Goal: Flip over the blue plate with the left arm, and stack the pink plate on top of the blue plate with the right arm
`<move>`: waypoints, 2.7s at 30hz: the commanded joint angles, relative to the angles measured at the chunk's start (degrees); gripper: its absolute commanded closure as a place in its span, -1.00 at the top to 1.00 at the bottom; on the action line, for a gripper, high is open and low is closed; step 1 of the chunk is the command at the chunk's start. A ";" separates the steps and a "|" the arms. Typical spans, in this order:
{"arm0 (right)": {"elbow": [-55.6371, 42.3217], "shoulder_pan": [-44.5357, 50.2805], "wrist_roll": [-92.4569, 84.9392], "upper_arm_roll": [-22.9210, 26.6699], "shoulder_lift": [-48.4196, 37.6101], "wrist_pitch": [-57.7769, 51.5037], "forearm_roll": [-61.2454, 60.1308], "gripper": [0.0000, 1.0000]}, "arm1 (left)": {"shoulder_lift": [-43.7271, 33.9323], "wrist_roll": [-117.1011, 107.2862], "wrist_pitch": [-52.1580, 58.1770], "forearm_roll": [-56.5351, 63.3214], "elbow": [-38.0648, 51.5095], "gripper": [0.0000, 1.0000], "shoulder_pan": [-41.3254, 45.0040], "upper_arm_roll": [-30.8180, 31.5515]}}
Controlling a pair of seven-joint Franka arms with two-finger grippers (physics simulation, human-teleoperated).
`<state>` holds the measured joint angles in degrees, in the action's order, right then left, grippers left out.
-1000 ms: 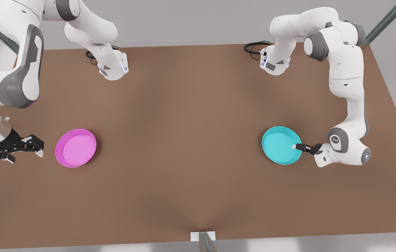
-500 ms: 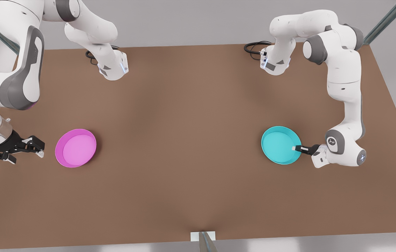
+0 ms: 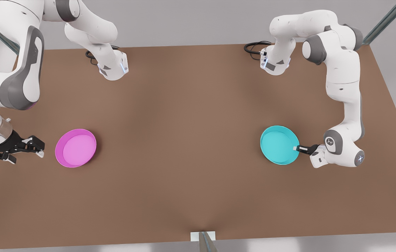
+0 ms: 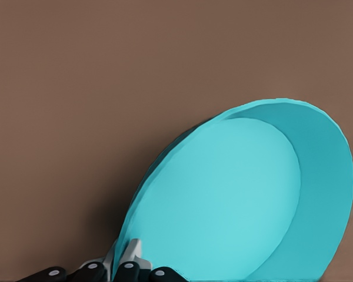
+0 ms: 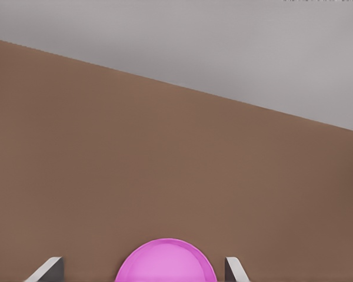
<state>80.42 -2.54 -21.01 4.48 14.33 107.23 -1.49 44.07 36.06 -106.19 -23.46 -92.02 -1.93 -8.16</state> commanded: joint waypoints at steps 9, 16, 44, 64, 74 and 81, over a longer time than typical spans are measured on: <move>0.00 -0.01 0.00 -0.08 0.17 0.00 0.00 1.00 | -3.73 -5.12 3.00 -2.55 1.40 -0.57 0.00 0.16; 0.00 -0.01 0.00 0.00 0.17 -0.09 0.00 1.00 | -6.01 -11.45 8.98 -2.03 5.19 -0.57 2.55 0.16; -0.09 -0.01 0.00 0.00 0.26 0.00 0.00 1.00 | -8.83 -45.90 19.17 38.48 15.29 -0.57 30.67 0.25; 0.00 -0.10 0.09 0.00 0.26 0.00 0.17 1.00 | -6.45 -79.21 29.55 67.23 14.94 -0.57 55.37 0.34; -0.09 -0.10 0.09 0.00 0.52 0.00 0.09 1.00 | -2.59 -87.03 32.36 76.02 14.94 -0.57 62.84 0.34; -0.09 -0.01 0.09 -0.08 0.52 0.00 0.35 1.00 | 0.40 -92.22 33.15 83.75 14.50 -0.57 67.32 0.43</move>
<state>80.33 -2.56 -20.92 4.41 14.86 107.23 -1.14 45.00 -56.13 -72.93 58.55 -77.44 65.79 -7.70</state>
